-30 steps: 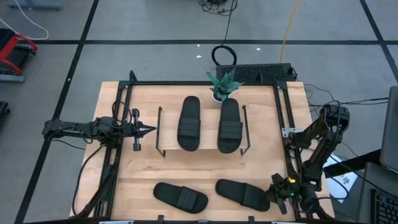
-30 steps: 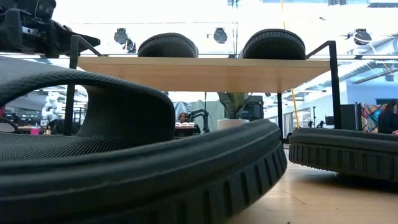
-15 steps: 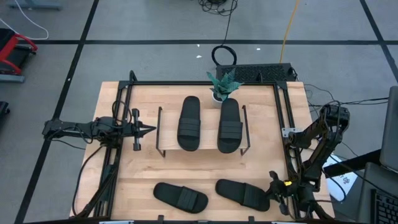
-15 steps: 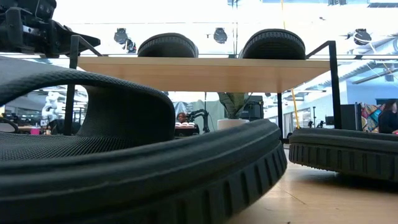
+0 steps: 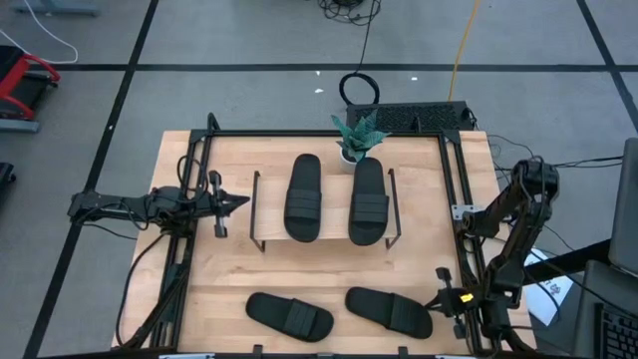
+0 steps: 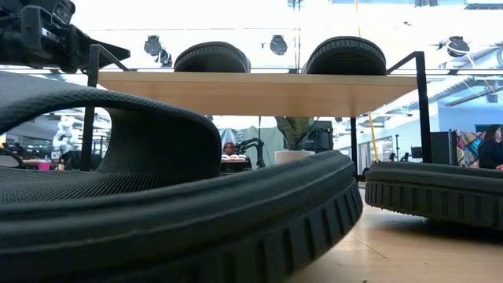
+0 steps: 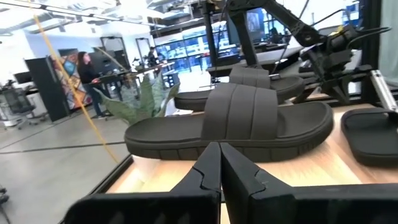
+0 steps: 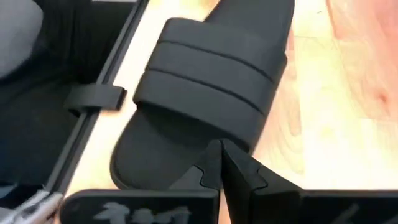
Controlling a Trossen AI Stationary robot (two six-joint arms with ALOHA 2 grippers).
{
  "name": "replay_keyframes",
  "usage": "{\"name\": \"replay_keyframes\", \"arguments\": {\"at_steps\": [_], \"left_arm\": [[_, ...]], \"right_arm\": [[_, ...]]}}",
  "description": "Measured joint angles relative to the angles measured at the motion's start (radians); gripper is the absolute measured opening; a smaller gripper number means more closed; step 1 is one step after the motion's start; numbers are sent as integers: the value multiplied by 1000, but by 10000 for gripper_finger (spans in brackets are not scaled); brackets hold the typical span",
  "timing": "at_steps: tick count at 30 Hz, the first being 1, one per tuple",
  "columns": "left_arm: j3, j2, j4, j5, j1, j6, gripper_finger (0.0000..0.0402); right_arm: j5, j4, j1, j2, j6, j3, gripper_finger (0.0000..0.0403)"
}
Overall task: Pick and place slides into the shelf
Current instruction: Put the right black slipper under the shelf
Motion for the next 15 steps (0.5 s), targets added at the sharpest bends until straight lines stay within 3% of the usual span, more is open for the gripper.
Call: {"name": "replay_keyframes", "arguments": {"at_steps": [6,15], "left_arm": [[0,0,1,-8,0,3,15],[0,0,-9,-10,0,5,15]], "right_arm": [[-77,-4,-5,-1,-87,0,0],[-45,3,-18,-4,-156,-1,9]]}}
